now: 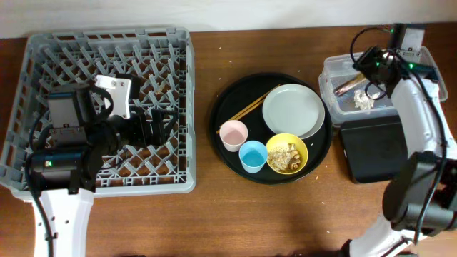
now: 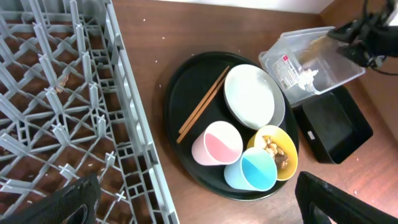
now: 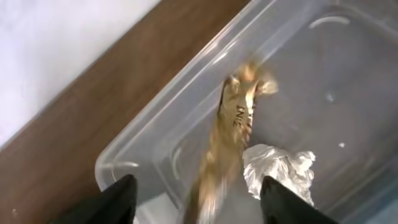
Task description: Sort waste into correct bins and load items into the dishwasher rack
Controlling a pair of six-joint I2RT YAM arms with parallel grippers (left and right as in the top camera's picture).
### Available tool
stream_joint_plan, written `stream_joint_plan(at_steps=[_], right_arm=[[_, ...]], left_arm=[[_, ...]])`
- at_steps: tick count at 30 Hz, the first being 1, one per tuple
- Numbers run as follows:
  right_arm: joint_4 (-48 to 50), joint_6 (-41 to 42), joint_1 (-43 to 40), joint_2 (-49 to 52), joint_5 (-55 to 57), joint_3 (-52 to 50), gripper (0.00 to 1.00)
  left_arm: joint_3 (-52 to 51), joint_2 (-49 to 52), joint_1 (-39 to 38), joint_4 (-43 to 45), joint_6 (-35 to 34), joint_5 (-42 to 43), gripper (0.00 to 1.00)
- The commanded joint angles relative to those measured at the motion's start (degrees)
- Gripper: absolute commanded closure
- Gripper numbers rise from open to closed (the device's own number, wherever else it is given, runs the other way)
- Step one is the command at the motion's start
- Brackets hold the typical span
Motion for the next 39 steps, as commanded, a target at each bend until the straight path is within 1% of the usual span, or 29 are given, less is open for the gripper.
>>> stream_joint_plan(at_steps=[1,3,4,5,7,8,10,12,14,15,16,17,18,19,21,22,23,24,25,26,27,29,30,31,33,34,35,37,39], right_arm=[[-5.3,-7.2,-0.9,-7.2,-13.2,1.6,0.31],[-13.4,-7.8,0.9,-16.5,-15.0,1.6,0.33],[-19.4,-10.1,3.5,-20.8,-16.5,1.6,0.37],[-25.6,-12.3,7.1,-23.4,-17.0,1.6,0.45],[-36.4,-15.7,17.1,-24.1,-16.4,1.2,0.49],[-38.2,-15.7,22.5,-23.4,-14.7,-0.8,0.49],[-34.3,-15.5,32.5,-21.0,-11.4,-8.1,0.54],[-25.7,-15.5,37.5,-16.7,-9.7,-15.5,0.58],[-19.3,-15.5,38.8,-12.3,-9.7,-19.6,0.6],[-18.1,-15.5,38.8,-9.1,-9.7,-19.9,0.65],[-17.5,-15.5,38.8,-7.5,-9.7,-19.9,0.74],[-17.6,-15.5,38.8,-7.2,-10.5,-19.9,0.92],[-18.8,-15.5,38.8,-8.5,-10.6,-19.2,0.96],[-22.9,-15.7,38.8,-11.3,-10.5,-17.1,0.96],[-33.5,-18.9,38.7,-16.4,-11.3,-10.1,0.96],[-36.4,-23.5,38.6,-20.1,-16.6,-5.0,0.96],[-35.1,-26.5,37.3,-22.9,-24.1,-1.0,0.96],[-31.8,-29.5,36.0,-24.4,-32.3,0.8,0.96],[-24.2,-30.5,34.1,-25.2,-43.3,1.3,0.96],[-19.6,-30.1,33.0,-24.7,-49.4,1.3,0.96],[-13.2,-29.0,32.4,-22.8,-59.1,1.3,0.96],[-6.5,-28.8,32.5,-20.6,-69.2,1.3,0.96],[-2.2,-26.9,32.7,-19.3,-74.0,1.3,0.96],[1.6,-25.7,33.2,-18.8,-76.0,1.3,0.96],[3.7,-24.2,34.1,-18.7,-76.3,1.3,0.96],[4.0,-24.2,34.7,-18.7,-76.2,1.3,0.96],[4.2,-24.2,35.1,-18.7,-76.1,1.3,0.96],[4.2,-24.2,35.8,-18.7,-75.6,1.3,0.96],[4.2,-24.2,35.8,-18.7,-75.5,1.3,0.96]], left_arm=[[0.9,-0.1,0.0,-0.3,0.7,0.5,0.01],[0.9,-0.1,0.0,-0.4,0.7,0.5,0.01],[0.9,-0.1,0.0,-0.4,0.7,0.5,0.01],[0.9,-0.1,0.0,-0.2,0.7,0.5,0.01],[0.9,-0.1,0.0,0.0,0.7,0.5,0.01],[0.9,-0.1,0.0,0.0,0.7,0.5,0.01],[0.9,-0.1,0.0,-0.1,0.7,1.9,0.01],[0.9,-0.1,0.0,-0.2,0.7,3.9,0.01],[0.9,-0.1,0.0,-0.4,0.7,5.9,0.01],[0.9,-0.1,0.0,-0.9,0.7,6.1,0.01],[0.9,-0.1,0.0,-1.3,0.7,6.0,0.01],[0.9,-0.1,0.0,-1.4,0.7,6.0,0.01],[0.9,-0.1,0.0,-1.3,0.7,6.0,0.05],[0.9,-0.1,0.1,-1.2,-1.5,6.1,0.07],[0.9,-0.1,0.2,-0.4,-4.7,7.6,0.07],[0.9,-0.1,0.2,0.9,-4.7,12.9,0.08],[0.9,-0.1,0.2,4.7,-5.5,22.6,0.07],[0.9,-0.1,0.2,7.1,-6.5,26.9,0.04],[0.9,-0.1,0.2,9.9,-8.0,32.1,0.01],[0.9,-0.1,0.2,12.0,-8.5,37.3,0.01],[0.9,-0.1,0.2,15.2,-8.5,46.6,0.01],[0.9,-0.1,0.1,15.5,-8.5,51.1,0.01],[0.9,-0.1,0.1,15.5,-8.5,54.1,0.01],[0.9,-0.1,0.1,15.5,-8.5,56.7,0.01],[0.9,-0.1,0.1,15.5,-8.5,57.0,0.01],[0.9,-0.1,0.1,15.5,-8.4,57.0,0.07],[0.9,-0.1,0.0,15.5,-8.4,56.7,0.09],[0.9,-0.1,-2.2,15.5,-8.4,52.9,0.11],[0.9,-0.1,-2.8,15.8,-8.4,52.7,0.26]])
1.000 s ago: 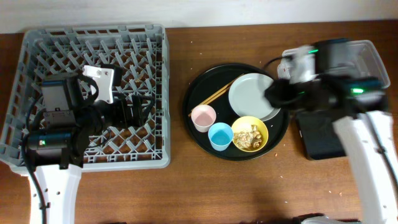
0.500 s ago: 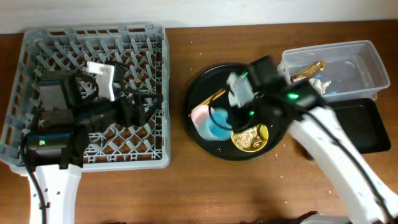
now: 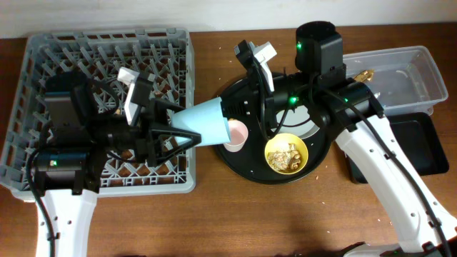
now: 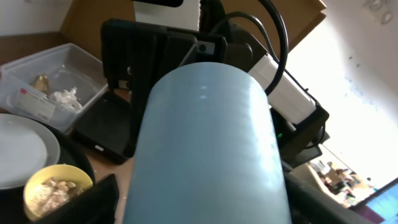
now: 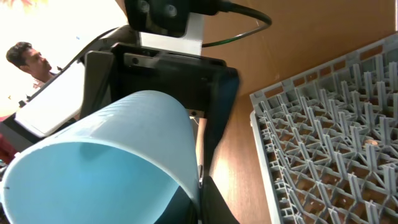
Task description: Sort waste into correct bins and load items into the dishwasher rack
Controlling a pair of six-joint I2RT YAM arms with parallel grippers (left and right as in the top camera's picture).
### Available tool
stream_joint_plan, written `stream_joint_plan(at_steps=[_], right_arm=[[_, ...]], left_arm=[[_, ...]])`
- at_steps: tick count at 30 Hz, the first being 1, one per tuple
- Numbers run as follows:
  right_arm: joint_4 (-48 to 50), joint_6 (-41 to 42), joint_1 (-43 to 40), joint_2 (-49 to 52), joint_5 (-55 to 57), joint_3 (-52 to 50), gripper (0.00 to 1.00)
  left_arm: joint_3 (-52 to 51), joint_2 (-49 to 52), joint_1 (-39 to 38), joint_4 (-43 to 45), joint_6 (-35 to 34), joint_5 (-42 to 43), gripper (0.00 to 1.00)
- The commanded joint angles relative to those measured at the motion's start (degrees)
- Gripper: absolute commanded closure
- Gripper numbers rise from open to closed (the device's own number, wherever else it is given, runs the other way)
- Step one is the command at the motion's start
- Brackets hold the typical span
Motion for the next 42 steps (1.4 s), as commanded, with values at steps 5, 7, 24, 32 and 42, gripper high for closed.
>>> stream_joint_plan(at_steps=[5,7,24,32,42], right_arm=[[-1.4,3.1,-3.3,-0.7,5.5,0.8,0.36],[-14.1,5.0,-10.6,-3.4,26.7,0.8,0.34],[-37.1,4.2,-8.1,-3.1,49.9,-0.9,0.34],[-15.6,11.0,4.4,24.1,67.3,-4.5,0.56],[-19.6,2.7,-12.2,-0.4,20.5,0.5,0.96]], left_arm=[[0.6,-0.3,0.2,-0.4,0.0,-9.0,0.46],[0.6,-1.7,5.8,-12.2,0.5,-33.0,0.46],[0.3,26.6,18.7,-21.6,-14.3,-85.6,0.14],[16.8,13.3,14.4,-32.2,8.7,-50.6,0.01],[16.7,13.6,6.2,-28.5,12.0,-22.6,0.01]])
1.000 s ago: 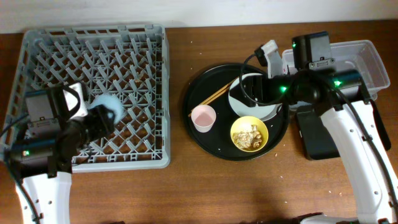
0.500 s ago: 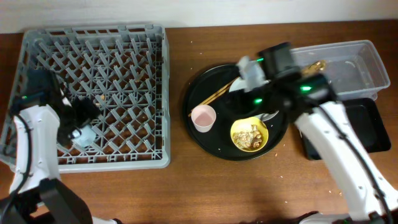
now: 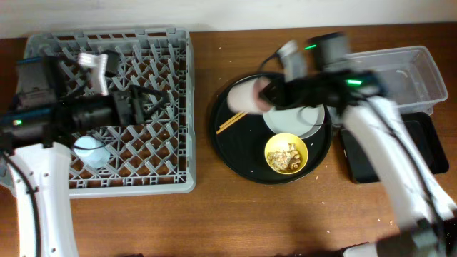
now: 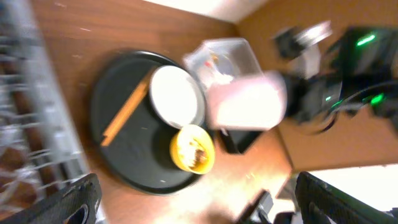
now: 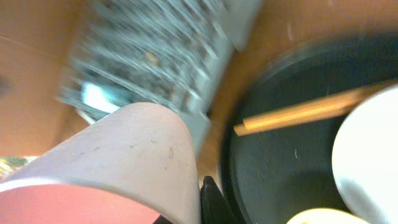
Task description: Sort waste into correct bins and load items into the dishwasher rack
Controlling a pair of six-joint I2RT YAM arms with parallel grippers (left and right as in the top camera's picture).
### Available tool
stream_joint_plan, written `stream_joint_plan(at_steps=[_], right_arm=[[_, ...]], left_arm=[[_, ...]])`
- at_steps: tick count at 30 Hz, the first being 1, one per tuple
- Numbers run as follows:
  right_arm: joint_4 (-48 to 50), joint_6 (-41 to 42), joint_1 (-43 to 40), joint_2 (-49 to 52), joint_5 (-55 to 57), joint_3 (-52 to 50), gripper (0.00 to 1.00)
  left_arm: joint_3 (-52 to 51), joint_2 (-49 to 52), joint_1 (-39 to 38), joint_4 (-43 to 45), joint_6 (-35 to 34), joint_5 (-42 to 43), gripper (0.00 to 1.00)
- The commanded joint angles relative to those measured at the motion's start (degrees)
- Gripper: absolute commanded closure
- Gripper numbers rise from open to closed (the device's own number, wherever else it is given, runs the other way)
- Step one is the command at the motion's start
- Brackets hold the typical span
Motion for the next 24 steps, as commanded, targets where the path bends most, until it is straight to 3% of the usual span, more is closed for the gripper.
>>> stream_joint_plan(at_steps=[1,3,7,11,12,13,14,16,17,18,21,23,24], right_arm=[[4.3,-6.0,-4.3,-9.4,-27.6,1.8,0.96],[5.7,-10.9,-1.3,-8.9,-35.6,1.8,0.96],[14.5,-10.8,4.2,-8.6,-37.2,1.8,0.96],[16.7,-9.3,4.7,-8.6,-37.2,1.8,0.96],[16.6,-9.3,4.7,-8.6,-37.2,1.8,0.96],[16.4,-9.3,4.7,-8.6,-37.2,1.8,0.82],[16.2,-9.0,4.6,-8.6,-37.0,1.8,0.45],[14.4,-6.1,1.9,-9.4,-29.7,1.8,0.33],[9.9,-4.8,-1.0,-10.4,-21.2,1.8,0.31],[3.5,-3.7,-3.2,-11.4,-13.7,1.8,0.31],[-8.5,-3.8,-3.5,-11.6,-2.9,1.8,0.31],[-12.2,-3.8,-3.6,-11.6,-1.0,1.8,0.31],[-12.6,-3.8,-3.6,-11.6,-1.0,1.8,0.31]], left_arm=[[0.5,0.1,-8.3,3.5,1.3,9.3,0.01],[0.5,0.1,-13.9,8.2,1.3,19.4,0.01],[0.5,0.1,-19.0,10.2,1.3,26.8,0.01],[0.5,0.1,-20.5,10.3,1.3,26.8,0.41],[0.5,0.1,-20.5,10.4,1.3,26.8,0.47],[0.5,0.1,-20.5,10.6,1.3,26.8,0.49],[0.5,0.1,-20.5,10.6,1.3,25.8,0.49],[0.5,-0.1,-19.6,10.1,1.1,16.3,0.48],[0.5,-0.7,-17.9,7.3,1.1,5.2,0.48],[0.5,-1.8,-15.0,2.6,-0.2,-12.1,0.47],[0.4,-2.5,-12.7,-3.5,-8.5,-50.6,0.47],[-2.7,-1.3,-12.7,-5.0,-14.6,-63.4,0.47],[-5.4,-0.3,-12.7,-4.4,-16.0,-64.1,0.47]])
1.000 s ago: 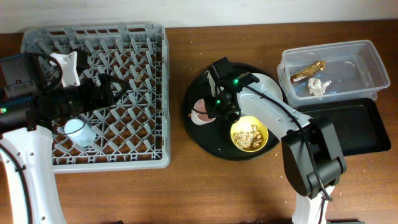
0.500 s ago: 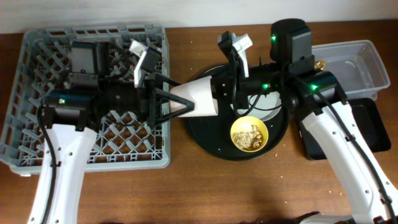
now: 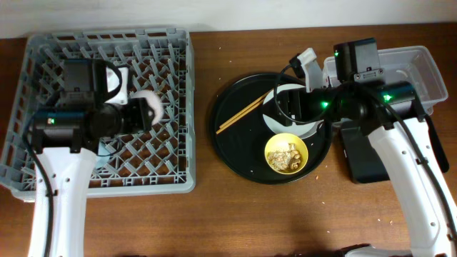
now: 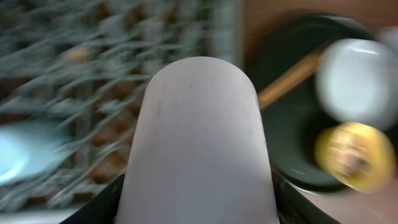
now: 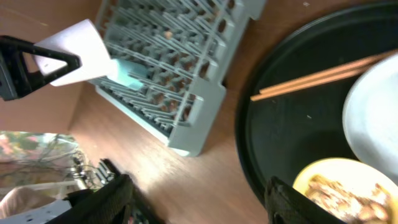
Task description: Sort waste into correct bins and load items into the dishwasher rack
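Observation:
My left gripper (image 4: 199, 208) is shut on the pink cup (image 4: 200, 143), held on its side over the grey dishwasher rack (image 3: 178, 64); the overhead view shows the cup (image 3: 148, 111) near the rack's middle. A blue cup (image 5: 127, 73) lies in the rack. My right gripper (image 5: 202, 202) is open and holds nothing, over the left part of the black tray (image 3: 235, 153). On the tray are chopsticks (image 3: 239, 116), a white plate (image 3: 314, 128) and a yellow bowl (image 3: 286, 154) with food scraps.
A clear plastic bin (image 3: 418, 64) with waste in it stands at the far right, with a black bin (image 3: 371, 153) just in front of it. Crumbs lie on the wooden table around the tray.
The pink cup was in my right gripper over the tray; now my left gripper holds it over the rack. My right gripper is open and the left one has shut.
At first my right gripper was open over the clear bin and both cups stood on the tray. Then both grippers were at the blue cup between tray and rack. Later the blue cup lay in the rack and my right gripper held the pink cup, now in my left.

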Controlling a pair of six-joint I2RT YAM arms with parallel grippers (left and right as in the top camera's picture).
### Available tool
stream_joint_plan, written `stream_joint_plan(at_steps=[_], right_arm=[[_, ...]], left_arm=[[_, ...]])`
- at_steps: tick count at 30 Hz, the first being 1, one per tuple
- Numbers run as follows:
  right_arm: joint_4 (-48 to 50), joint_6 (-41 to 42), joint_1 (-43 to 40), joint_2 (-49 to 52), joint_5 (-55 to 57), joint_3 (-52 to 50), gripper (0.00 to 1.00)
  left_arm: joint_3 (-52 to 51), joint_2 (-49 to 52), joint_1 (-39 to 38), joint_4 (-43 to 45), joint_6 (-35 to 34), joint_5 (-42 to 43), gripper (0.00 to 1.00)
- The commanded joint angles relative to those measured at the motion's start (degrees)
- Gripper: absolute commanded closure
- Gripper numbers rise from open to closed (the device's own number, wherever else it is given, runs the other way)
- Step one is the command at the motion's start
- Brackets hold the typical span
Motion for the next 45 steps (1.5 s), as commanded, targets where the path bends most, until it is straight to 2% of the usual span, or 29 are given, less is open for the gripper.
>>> stream_joint_plan(at_steps=[1,6,10,12,13,15,16,17,18,19,21,22,23,24,26,28,29,30,31,32,34,36,38,40,42,45], right_arm=[[-1.4,0.1,0.2,-1.2,3.5,0.2,0.31],[-3.4,0.1,0.2,-1.1,5.8,0.2,0.3],[-3.6,0.1,0.2,-1.1,5.8,0.2,0.3],[-3.8,0.1,0.2,-1.1,5.8,0.2,0.31],[-4.2,0.1,0.2,-1.1,6.4,0.2,0.3],[-6.1,0.1,0.2,-1.1,10.9,0.0,0.28],[-7.1,0.1,0.2,-1.1,12.9,-0.5,0.28],[-7.2,0.1,0.2,-1.1,13.3,-1.2,0.28],[-7.0,0.1,0.7,-0.8,13.7,-2.5,0.29],[-6.7,0.3,2.1,-0.4,16.0,-4.4,0.33],[-6.6,4.8,5.1,1.0,24.9,-9.2,0.35],[-6.2,10.2,6.2,2.2,34.0,-13.4,0.35],[-2.2,8.7,6.2,3.4,29.3,-17.7,0.5],[1.1,5.9,6.6,3.8,25.4,-20.2,0.58],[13.7,0.2,11.4,6.5,30.4,-27.5,0.58],[18.8,0.2,15.8,11.3,35.3,-28.0,0.6],[21.3,0.3,17.5,14.6,37.0,-28.0,0.68],[21.8,2.5,17.9,17.1,39.3,-28.0,0.76],[21.7,5.7,17.5,20.1,41.2,-28.0,0.92],[21.2,5.7,17.2,20.2,41.2,-28.0,0.96],[17.4,7.2,16.9,16.0,39.1,-26.3,0.96],[13.9,11.5,14.3,8.3,30.8,-24.0,0.96],[12.0,16.7,7.4,-0.5,26.0,-24.0,0.96],[10.5,16.8,-4.5,-8.0,20.6,-24.0,0.96],[10.8,10.4,-15.9,-8.5,15.3,-24.2,0.96],[14.3,-0.7,-31.5,-2.5,-1.6,-25.9,0.96]], left_arm=[[-7.0,2.6,0.0,0.3,-7.3,-16.2,0.47],[-8.7,10.7,0.9,1.4,-8.1,-20.3,0.47],[-8.8,15.9,1.6,-2.5,-8.9,-17.0,0.47],[-9.2,16.1,1.6,-2.5,-9.0,-15.0,0.31],[-9.3,16.1,1.6,-1.2,-9.0,-14.9,0.17],[-8.2,16.1,1.6,-0.1,-8.9,-12.3,0.13],[-5.4,15.9,1.6,-1.2,-8.8,-11.4,0.06],[-2.9,15.5,1.6,-2.2,-8.8,-10.8,0.05],[1.7,14.3,1.5,-3.8,-6.7,-5.4,0.06],[5.1,12.6,1.0,-3.3,0.9,5.8,0.07],[7.6,10.5,-0.9,-3.3,7.1,12.4,0.07],[7.8,9.0,-2.3,-3.3,8.6,13.6,0.04],[7.8,8.1,-4.1,-3.3,8.6,13.6,0.04],[7.8,8.0,-4.8,-3.3,8.6,13.6,0.04],[7.8,8.0,-5.7,-2.6,8.5,13.6,0.03],[7.8,8.0,-5.7,-2.8,8.5,13.6,0.01],[7.8,8.0,-5.7,-3.6,8.6,13.6,0.01],[7.8,8.0,-5.7,-3.9,8.6,13.5,0.01],[7.8,8.0,-5.7,-3.9,8.6,13.5,0.01],[7.8,8.0,-5.7,-4.0,8.6,13.5,0.01],[7.8,8.0,-5.7,-4.0,8.6,13.5,0.01],[7.8,8.0,-5.7,-4.0,8.6,12.8,0.01],[7.8,8.0,-5.7,-4.0,8.6,12.6,0.01],[7.8,8.0,-5.7,-4.0,8.6,12.6,0.01],[7.8,8.0,-5.7,-4.0,8.6,12.6,0.01],[7.8,8.0,-5.7,-4.0,8.6,12.6,0.01]])
